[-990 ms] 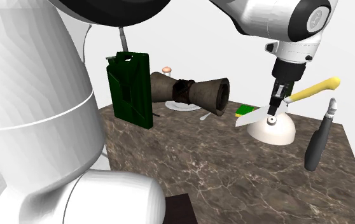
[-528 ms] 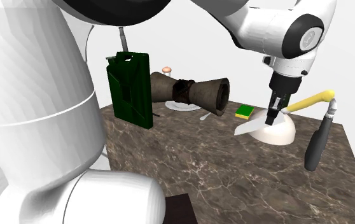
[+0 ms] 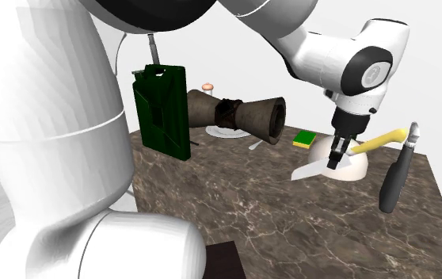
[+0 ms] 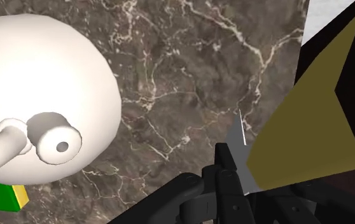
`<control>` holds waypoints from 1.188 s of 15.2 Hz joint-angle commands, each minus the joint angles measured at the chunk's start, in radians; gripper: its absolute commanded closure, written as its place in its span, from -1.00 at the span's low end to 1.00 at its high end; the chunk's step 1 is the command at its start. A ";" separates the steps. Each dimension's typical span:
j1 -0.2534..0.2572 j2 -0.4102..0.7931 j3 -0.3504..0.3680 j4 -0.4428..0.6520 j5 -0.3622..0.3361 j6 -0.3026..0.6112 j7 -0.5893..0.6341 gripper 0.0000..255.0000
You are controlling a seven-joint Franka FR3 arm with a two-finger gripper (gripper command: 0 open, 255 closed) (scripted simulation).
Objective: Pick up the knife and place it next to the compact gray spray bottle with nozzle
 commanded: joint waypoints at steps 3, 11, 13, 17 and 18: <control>-0.002 0.029 -0.002 -0.036 0.033 0.050 -0.028 1.00; -0.016 0.113 0.005 -0.085 0.133 0.138 -0.106 1.00; -0.023 0.137 0.010 -0.095 0.162 0.158 -0.129 1.00; -0.039 0.181 0.027 -0.110 0.218 0.194 -0.171 1.00; -0.039 0.181 0.027 -0.110 0.218 0.194 -0.171 1.00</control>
